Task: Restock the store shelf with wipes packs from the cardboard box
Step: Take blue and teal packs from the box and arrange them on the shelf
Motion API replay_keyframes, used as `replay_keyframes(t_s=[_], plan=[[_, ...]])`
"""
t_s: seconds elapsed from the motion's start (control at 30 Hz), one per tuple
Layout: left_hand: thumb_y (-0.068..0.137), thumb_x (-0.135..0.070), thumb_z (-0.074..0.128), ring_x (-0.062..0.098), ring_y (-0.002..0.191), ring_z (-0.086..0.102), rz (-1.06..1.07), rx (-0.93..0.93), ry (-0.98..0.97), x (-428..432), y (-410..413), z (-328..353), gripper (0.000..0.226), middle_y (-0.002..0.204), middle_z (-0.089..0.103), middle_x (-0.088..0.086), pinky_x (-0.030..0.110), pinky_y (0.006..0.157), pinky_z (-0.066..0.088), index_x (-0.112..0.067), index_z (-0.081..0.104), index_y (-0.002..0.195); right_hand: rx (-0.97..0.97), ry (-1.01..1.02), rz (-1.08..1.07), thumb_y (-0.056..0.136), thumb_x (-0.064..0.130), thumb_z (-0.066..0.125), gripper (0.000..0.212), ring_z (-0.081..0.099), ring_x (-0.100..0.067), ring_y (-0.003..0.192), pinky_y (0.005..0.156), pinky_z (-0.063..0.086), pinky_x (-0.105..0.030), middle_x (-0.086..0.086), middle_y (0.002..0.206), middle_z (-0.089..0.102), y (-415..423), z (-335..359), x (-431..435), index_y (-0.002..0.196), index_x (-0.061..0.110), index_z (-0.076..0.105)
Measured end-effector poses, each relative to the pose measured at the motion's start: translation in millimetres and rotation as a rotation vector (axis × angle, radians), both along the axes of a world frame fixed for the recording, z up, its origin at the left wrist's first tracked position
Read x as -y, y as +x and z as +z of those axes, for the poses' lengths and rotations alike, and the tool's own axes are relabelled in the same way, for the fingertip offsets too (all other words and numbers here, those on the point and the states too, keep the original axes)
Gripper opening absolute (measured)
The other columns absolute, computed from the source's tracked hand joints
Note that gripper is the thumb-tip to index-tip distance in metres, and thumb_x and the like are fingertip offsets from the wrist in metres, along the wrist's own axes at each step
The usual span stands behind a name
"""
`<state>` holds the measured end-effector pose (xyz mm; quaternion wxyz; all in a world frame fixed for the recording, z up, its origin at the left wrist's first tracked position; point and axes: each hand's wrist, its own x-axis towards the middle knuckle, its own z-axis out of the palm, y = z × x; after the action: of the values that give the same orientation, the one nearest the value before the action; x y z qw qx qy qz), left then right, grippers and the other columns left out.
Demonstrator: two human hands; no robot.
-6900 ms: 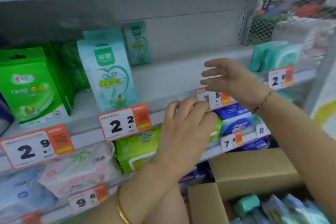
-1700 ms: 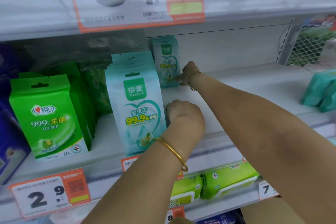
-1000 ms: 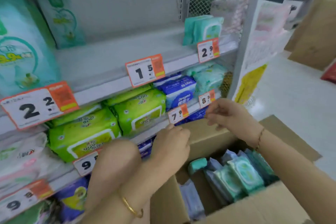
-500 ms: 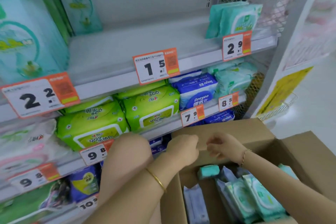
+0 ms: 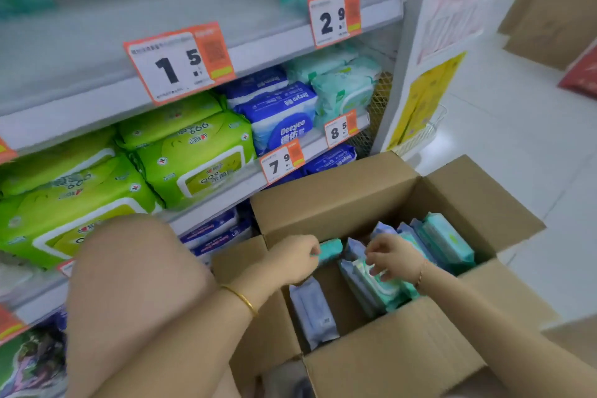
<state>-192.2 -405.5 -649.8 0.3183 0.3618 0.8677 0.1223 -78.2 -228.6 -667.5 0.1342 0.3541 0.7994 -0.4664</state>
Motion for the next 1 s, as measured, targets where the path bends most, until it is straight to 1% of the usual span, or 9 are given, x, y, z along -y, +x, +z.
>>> replay_keyframes(t_s=[0.07, 0.17, 0.23, 0.3, 0.53, 0.67, 0.8, 0.93, 1.0], plan=[[0.094, -0.019, 0.046, 0.026, 0.109, 0.057, -0.066, -0.067, -0.125, 0, 2, -13, 0.031, 0.122, 0.059, 0.010, 0.036, 0.091, 0.050, -0.013, 0.055, 0.122, 0.040, 0.095, 0.009, 0.088, 0.000, 0.049, 0.013, 0.057, -0.012, 0.058, 0.046, 0.044, -0.018, -0.002, 0.067, 0.054, 3, -8, -12, 0.078, 0.009, 0.050], [0.095, -0.019, 0.046, 0.027, 0.108, 0.056, -0.196, -0.100, -0.255, -6, 9, -28, 0.031, 0.121, 0.057, 0.010, 0.038, 0.086, 0.049, -0.015, 0.053, 0.125, 0.160, 0.274, 0.199, 0.082, 0.005, 0.053, 0.028, 0.051, -0.019, 0.071, 0.055, 0.036, -0.022, 0.005, 0.062, 0.047, 8, -22, -20, 0.061, 0.022, 0.043], [0.094, -0.017, 0.047, 0.027, 0.106, 0.056, -0.253, -0.115, -0.352, -6, 7, -38, 0.028, 0.119, 0.058, 0.010, 0.035, 0.081, 0.047, -0.014, 0.055, 0.121, 0.252, 0.318, 0.311, 0.085, 0.010, 0.056, 0.008, 0.056, -0.023, 0.093, 0.073, 0.042, -0.023, -0.002, 0.088, 0.061, 14, -32, -18, 0.085, 0.017, 0.060], [0.093, -0.015, 0.047, 0.027, 0.107, 0.056, -0.299, -0.165, -0.460, -2, 4, -42, 0.027, 0.118, 0.058, 0.010, 0.032, 0.077, 0.043, -0.014, 0.056, 0.118, 0.322, 0.328, 0.348, 0.088, 0.011, 0.053, 0.021, 0.056, -0.025, 0.106, 0.085, 0.043, -0.027, -0.007, 0.113, 0.061, 22, -44, -14, 0.109, 0.010, 0.058], [0.094, -0.009, 0.045, 0.027, 0.115, 0.053, -0.424, -0.287, -0.607, 1, 12, -40, 0.031, 0.124, 0.055, 0.010, 0.029, 0.078, 0.035, -0.014, 0.056, 0.122, 0.398, 0.467, 0.414, 0.092, 0.006, 0.044, 0.024, 0.052, -0.025, 0.095, 0.074, 0.038, -0.026, -0.011, 0.117, 0.058, 42, -55, 3, 0.114, 0.008, 0.053], [0.091, -0.005, 0.046, 0.026, 0.111, 0.057, -0.386, -0.211, -0.661, 16, 11, -44, 0.031, 0.122, 0.059, 0.009, 0.032, 0.083, 0.046, -0.012, 0.057, 0.120, 0.400, 0.415, 0.431, 0.090, 0.007, 0.045, 0.025, 0.055, -0.028, 0.107, 0.079, 0.042, -0.029, -0.012, 0.118, 0.058, 41, -54, 15, 0.114, 0.008, 0.053], [0.091, -0.004, 0.048, 0.025, 0.109, 0.059, -0.345, -0.138, -0.741, 33, 8, -42, 0.029, 0.120, 0.060, 0.009, 0.030, 0.076, 0.043, -0.008, 0.057, 0.118, 0.400, 0.365, 0.543, 0.094, 0.010, 0.044, 0.027, 0.055, -0.028, 0.112, 0.090, 0.044, -0.031, -0.013, 0.122, 0.058, 34, -57, 42, 0.119, 0.007, 0.054], [0.092, -0.007, 0.046, 0.022, 0.085, 0.054, -0.307, -0.101, -0.766, 49, 3, -45, 0.026, 0.096, 0.059, 0.007, 0.029, 0.073, 0.043, -0.007, 0.060, 0.114, 0.383, 0.345, 0.646, 0.094, 0.015, 0.047, 0.027, 0.055, -0.028, 0.114, 0.094, 0.044, -0.030, -0.011, 0.124, 0.058, 27, -63, 61, 0.119, 0.009, 0.056], [0.092, -0.011, 0.045, 0.020, 0.082, 0.051, -0.293, -0.101, -0.738, 52, 0, -49, 0.026, 0.091, 0.056, 0.004, 0.028, 0.069, 0.041, -0.009, 0.062, 0.113, 0.371, 0.354, 0.666, 0.094, 0.015, 0.046, 0.026, 0.056, -0.028, 0.112, 0.092, 0.045, -0.031, -0.011, 0.122, 0.059, 26, -63, 63, 0.118, 0.009, 0.056]])
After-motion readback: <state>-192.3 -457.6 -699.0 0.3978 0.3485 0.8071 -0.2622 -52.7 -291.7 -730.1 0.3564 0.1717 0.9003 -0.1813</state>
